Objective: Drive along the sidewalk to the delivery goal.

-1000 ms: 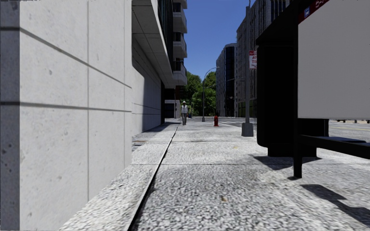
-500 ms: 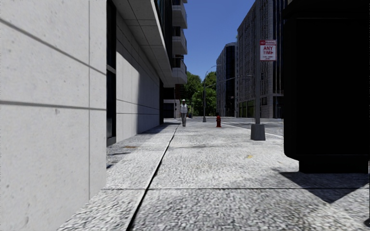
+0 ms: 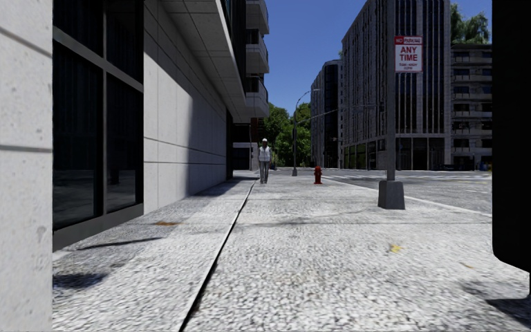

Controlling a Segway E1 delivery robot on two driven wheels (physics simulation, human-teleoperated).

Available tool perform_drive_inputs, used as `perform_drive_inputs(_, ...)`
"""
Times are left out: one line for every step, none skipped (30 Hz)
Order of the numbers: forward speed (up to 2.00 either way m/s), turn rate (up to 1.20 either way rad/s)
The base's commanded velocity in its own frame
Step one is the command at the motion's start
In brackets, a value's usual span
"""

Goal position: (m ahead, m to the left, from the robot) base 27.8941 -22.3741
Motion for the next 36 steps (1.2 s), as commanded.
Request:
perform_drive_inputs(2.00,0.00)
perform_drive_inputs(2.00,0.00)
perform_drive_inputs(2.00,0.00)
perform_drive_inputs(2.00,0.00)
perform_drive_inputs(2.00,0.00)
perform_drive_inputs(2.00,0.00)
perform_drive_inputs(2.00,0.00)
perform_drive_inputs(2.00,0.00)
perform_drive_inputs(2.00,0.00)
perform_drive_inputs(2.00,0.00)
perform_drive_inputs(2.00,0.00)
perform_drive_inputs(2.00,0.00)
perform_drive_inputs(2.00,0.00)
perform_drive_inputs(2.00,0.00)
perform_drive_inputs(2.00,0.00)
perform_drive_inputs(2.00,0.00)
perform_drive_inputs(2.00,0.00)
perform_drive_inputs(2.00,0.00)
perform_drive_inputs(2.00,0.00)
perform_drive_inputs(2.00,0.00)
perform_drive_inputs(2.00,0.00)
perform_drive_inputs(2.00,0.00)
perform_drive_inputs(2.00,0.00)
perform_drive_inputs(2.00,0.00)
perform_drive_inputs(2.00,0.00)
perform_drive_inputs(2.00,0.00)
perform_drive_inputs(2.00,0.00)
perform_drive_inputs(2.00,0.00)
perform_drive_inputs(2.00,0.00)
perform_drive_inputs(2.00,0.00)
perform_drive_inputs(2.00,-0.03)
perform_drive_inputs(2.00,-0.04)
perform_drive_inputs(2.00,-0.09)
perform_drive_inputs(2.00,-0.09)
perform_drive_inputs(2.00,-0.11)
perform_drive_inputs(2.00,-0.11)
